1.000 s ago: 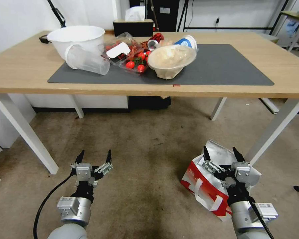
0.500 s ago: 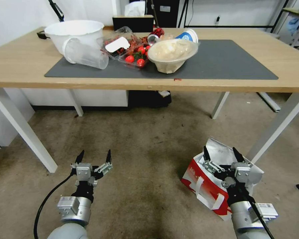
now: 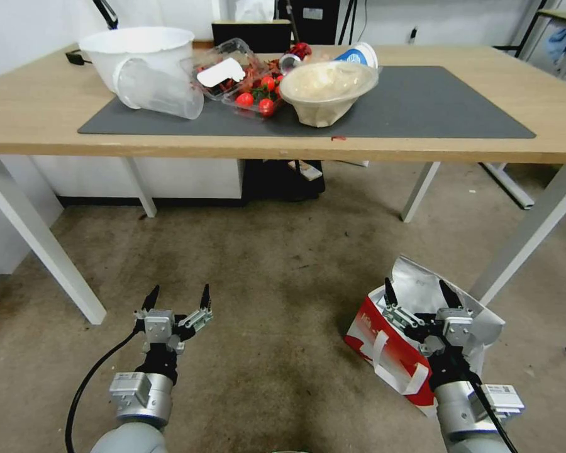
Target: Pick up the food delivery bag from the floor and place it on the table.
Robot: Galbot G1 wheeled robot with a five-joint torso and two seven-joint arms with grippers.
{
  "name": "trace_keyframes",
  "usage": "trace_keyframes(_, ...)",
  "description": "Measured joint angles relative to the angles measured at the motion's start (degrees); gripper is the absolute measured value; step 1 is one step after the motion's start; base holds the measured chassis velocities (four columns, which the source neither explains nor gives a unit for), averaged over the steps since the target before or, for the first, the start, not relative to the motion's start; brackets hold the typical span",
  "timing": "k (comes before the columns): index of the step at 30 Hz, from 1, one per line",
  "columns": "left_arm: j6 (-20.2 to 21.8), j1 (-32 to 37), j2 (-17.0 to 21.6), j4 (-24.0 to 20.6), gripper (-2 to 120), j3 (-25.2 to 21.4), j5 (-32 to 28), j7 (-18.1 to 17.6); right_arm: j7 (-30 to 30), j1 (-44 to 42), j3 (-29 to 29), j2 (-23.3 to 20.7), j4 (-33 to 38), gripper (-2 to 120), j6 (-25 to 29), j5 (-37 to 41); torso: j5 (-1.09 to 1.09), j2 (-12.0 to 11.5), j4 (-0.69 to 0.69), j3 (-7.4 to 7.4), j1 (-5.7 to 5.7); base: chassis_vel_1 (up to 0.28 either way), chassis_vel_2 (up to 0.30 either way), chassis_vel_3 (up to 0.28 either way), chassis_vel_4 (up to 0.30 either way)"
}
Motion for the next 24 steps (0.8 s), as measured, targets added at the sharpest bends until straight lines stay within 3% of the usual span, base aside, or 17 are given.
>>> trace_keyframes(18,-0.46,0.19,-0.31,0.06,100,0.36,0.22,0.12,-0.18,-0.87,0.55,-0.28,0.23,100,0.70,0.01,0.00,-4.15,0.00,-3.98,-0.16,0.000,0.000,0.000,0.000)
trace_keyframes(24,-0.53,-0.01,-0.12,0.23,100,0.36,0.13,0.12,-0.22,-1.03,0.54,-0.16,0.31,100,0.91,-0.19,0.00,-4.97,0.00,-4.11,-0.33,0.000,0.000,0.000,0.000)
